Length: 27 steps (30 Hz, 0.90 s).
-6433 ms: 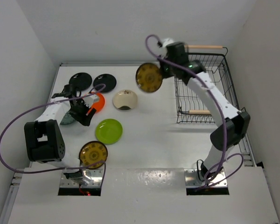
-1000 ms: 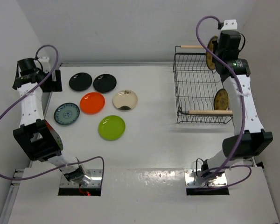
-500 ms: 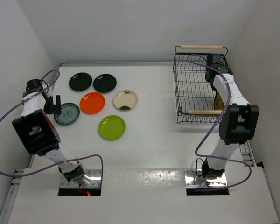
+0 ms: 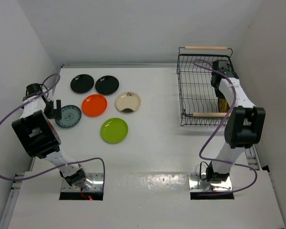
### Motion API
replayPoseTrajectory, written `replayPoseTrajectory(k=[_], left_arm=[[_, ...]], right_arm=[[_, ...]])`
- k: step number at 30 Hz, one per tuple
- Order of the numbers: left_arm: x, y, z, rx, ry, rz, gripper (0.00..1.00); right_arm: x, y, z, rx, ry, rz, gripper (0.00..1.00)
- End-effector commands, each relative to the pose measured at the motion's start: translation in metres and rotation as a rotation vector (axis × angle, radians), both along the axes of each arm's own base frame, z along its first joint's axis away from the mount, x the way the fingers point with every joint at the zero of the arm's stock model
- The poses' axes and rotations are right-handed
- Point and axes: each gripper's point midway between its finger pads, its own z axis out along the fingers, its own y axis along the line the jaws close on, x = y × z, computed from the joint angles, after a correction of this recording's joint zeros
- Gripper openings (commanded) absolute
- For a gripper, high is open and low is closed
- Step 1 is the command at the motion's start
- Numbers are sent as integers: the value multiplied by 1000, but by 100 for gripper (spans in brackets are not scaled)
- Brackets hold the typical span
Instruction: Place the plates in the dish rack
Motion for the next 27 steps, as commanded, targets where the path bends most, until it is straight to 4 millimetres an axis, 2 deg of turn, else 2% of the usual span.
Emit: replayPoseTrajectory(k=[1,4,5,8,12,14,15,19,22,26,27], left_arm=[[3,3,-2,-2,-13,-4,99],[3,3,-6,-7,-6,-3,99],[0,1,-12,-18,11,-3,97],[1,2,-15,-18,11,-3,97],[-1,1,-18,-20,22,-12,97],[-5,1,-21,-15,39,-17,97],[-8,0,-23,-17,50,-25,97],[-13,-7,-41,-44,99,-43,97],[-13,-9,-50,-64,115,-47,97],[-21,-10,-66,-92,156,-38,97],[-20,-12,-66,-99,151,-42,97]], right_arm=[[0,2,34,33,-123,-12,0],[-2,4,28,38,-108,8,0],[-5,2,26,20,-92,9,0],[-9,-3,9,0,-27,20,0],[-10,-10,-4,-9,10,6,0],[-10,-7,-10,21,10,-2,0],[-7,1,-16,82,4,20,0],[-10,5,-37,133,45,-1,0],[-11,6,-40,142,54,-2,0],[-8,5,-37,158,33,-13,27],[-8,4,-36,161,27,-17,31]])
